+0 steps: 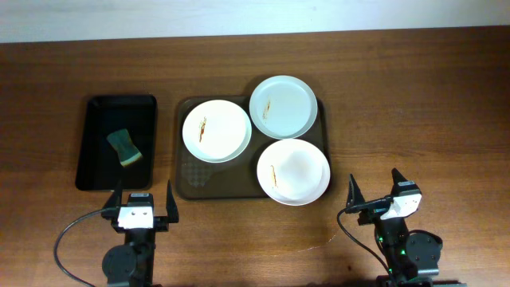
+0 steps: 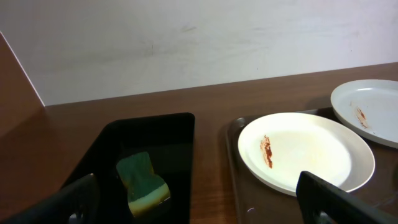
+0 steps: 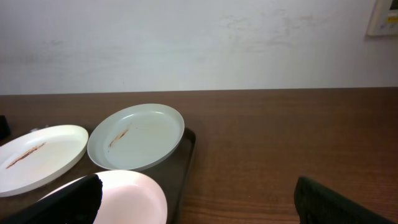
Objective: Clean dirty plates on tray and stack at the side
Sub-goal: 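Raise both arms from rest toward the trays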
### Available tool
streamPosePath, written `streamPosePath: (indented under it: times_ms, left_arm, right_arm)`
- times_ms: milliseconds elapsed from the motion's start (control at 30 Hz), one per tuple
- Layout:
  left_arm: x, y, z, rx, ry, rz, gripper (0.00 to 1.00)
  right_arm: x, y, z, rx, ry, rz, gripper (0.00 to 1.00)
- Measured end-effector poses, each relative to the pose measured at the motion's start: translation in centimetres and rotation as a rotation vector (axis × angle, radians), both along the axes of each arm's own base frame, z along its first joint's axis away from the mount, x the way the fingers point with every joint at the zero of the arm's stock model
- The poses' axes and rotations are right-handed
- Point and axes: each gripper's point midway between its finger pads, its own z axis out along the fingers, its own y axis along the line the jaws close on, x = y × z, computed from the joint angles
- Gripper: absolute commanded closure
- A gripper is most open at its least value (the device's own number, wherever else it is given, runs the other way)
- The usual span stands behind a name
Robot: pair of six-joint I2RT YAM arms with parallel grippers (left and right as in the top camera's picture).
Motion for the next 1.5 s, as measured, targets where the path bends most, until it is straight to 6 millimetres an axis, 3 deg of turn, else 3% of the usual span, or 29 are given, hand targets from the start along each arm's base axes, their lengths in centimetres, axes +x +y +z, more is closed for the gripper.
streamPosePath:
  times_ms: [1500]
  left_arm:
    - [0.00, 0.26, 0.22, 0.002, -0.009, 0.015, 0.01]
  right_arm:
    - [0.00, -0.01, 0.00, -0.001, 0.000, 0.000, 0.02]
